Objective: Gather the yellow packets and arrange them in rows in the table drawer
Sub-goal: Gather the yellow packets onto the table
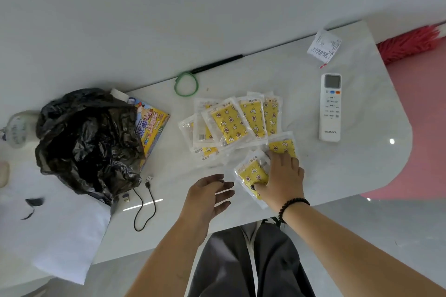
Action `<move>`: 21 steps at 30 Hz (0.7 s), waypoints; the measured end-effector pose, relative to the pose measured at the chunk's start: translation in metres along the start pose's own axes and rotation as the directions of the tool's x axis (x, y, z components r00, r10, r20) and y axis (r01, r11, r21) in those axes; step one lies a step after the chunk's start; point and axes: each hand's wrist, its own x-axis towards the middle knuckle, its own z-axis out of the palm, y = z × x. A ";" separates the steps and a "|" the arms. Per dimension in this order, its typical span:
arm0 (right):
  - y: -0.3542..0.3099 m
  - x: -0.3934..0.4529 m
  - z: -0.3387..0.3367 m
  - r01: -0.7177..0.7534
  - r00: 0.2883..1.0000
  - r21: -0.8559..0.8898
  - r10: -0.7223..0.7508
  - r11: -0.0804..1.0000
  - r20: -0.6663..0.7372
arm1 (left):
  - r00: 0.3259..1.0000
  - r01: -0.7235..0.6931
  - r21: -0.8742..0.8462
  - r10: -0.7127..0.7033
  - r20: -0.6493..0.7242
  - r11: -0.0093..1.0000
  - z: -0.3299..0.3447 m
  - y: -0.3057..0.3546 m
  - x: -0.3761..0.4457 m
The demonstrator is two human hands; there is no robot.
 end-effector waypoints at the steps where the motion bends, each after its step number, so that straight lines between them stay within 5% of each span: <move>1: 0.000 0.003 0.002 -0.002 1.000 0.026 0.002 1.000 0.013 | 1.000 0.001 0.007 -0.001 0.000 1.000 0.000 -0.001 0.003; 9: -0.007 0.004 0.004 -0.002 0.999 0.075 -0.001 0.997 0.045 | 1.000 0.009 0.025 -0.008 -0.002 1.000 -0.001 0.006 0.007; 17: -0.010 -0.005 0.003 0.046 0.993 -0.061 -0.053 0.997 -0.104 | 1.000 -0.010 0.030 0.010 -0.003 1.000 -0.002 0.015 0.013; 21: -0.008 -0.010 0.007 0.074 0.991 0.016 -0.071 0.997 -0.116 | 1.000 -0.019 0.010 0.019 -0.015 1.000 -0.003 0.015 0.016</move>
